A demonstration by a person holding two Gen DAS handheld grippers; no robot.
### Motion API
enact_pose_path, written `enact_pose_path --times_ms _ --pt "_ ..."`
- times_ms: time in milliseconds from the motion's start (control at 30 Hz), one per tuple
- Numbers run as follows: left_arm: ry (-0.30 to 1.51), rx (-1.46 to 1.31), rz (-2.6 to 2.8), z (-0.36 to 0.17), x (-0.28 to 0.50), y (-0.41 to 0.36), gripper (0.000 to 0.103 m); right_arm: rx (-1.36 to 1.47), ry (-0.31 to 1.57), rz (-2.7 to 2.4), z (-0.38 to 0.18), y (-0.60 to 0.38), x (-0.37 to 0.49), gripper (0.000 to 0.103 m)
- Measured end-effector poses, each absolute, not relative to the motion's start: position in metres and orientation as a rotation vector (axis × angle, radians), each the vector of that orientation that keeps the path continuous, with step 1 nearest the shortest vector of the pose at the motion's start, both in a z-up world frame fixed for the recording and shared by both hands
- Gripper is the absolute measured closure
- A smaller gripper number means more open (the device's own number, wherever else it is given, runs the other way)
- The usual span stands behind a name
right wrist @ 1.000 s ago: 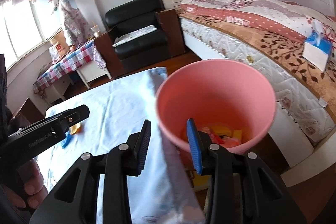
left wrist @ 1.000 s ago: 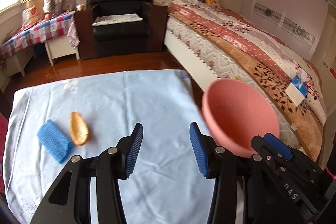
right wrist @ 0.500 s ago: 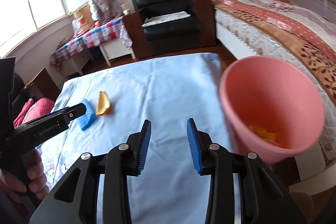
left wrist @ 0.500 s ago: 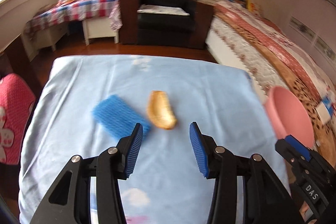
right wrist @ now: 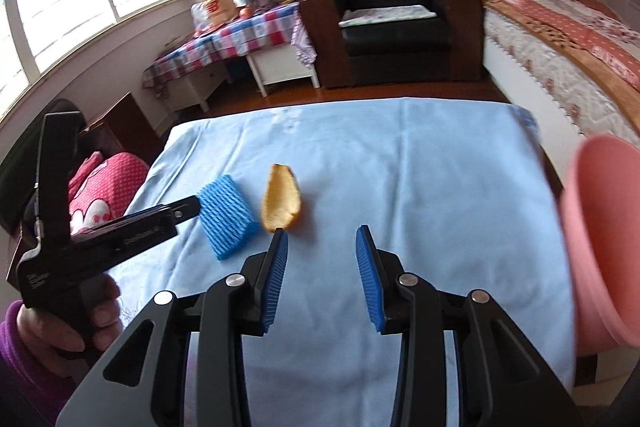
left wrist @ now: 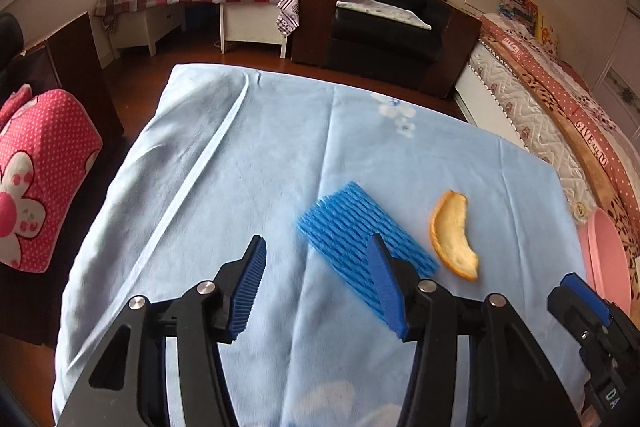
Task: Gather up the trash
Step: 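Move both tools back over the table toward the blue net and peel, then grasp the orange peel with the right gripper while the left gripper grasps the blue foam net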
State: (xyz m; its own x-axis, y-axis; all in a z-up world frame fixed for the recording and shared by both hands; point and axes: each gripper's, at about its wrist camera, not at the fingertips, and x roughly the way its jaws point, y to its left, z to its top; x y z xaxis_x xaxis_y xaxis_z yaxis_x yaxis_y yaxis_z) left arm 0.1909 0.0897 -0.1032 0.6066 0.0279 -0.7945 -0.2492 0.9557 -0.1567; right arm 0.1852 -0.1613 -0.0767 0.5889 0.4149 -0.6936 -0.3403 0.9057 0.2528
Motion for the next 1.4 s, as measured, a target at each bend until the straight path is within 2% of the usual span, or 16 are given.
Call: enact_pose_path --times_ms 300,333,367,467,533,1033,1100,1167,1267,1400 --pt "0.943 -0.284 0.149 -0.122 0.215 0.076 0.049 0.088 0.907 0.484 -0.097 -0.132 0.214 0.067" --pt "0.936 -0.275 0.150 -0.122 0.217 0.073 0.052 0.089 0.913 0.486 -0.100 -0.130 0.215 0.067" --pt "0.935 -0.267 0.148 -0.123 0.218 0.071 0.063 0.089 0.918 0.488 -0.102 -0.128 0.217 0.067" --pt "0.925 -0.239 0.124 -0.123 0.219 0.064 0.087 0.086 0.928 0.491 -0.106 -0.125 0.218 0.067" --pt "0.919 -0.230 0.116 -0.122 0.218 0.062 0.092 0.085 0.932 0.491 -0.108 -0.123 0.219 0.067" --pt "0.888 -0.288 0.106 -0.109 0.191 0.080 0.093 0.057 0.940 0.469 -0.120 -0.099 0.232 0.067" --pt "0.885 -0.289 0.102 -0.108 0.188 0.080 0.093 0.040 0.927 0.461 -0.120 -0.098 0.229 0.076" --pt "0.882 -0.286 0.098 -0.106 0.187 0.078 0.093 0.038 0.931 0.465 -0.121 -0.097 0.227 0.090" --pt "0.881 -0.283 0.092 -0.105 0.185 0.078 0.093 0.038 0.925 0.461 -0.119 -0.100 0.223 0.096" --pt "0.879 -0.271 0.085 -0.102 0.181 0.072 0.093 0.051 0.915 0.453 -0.114 -0.108 0.217 0.097"
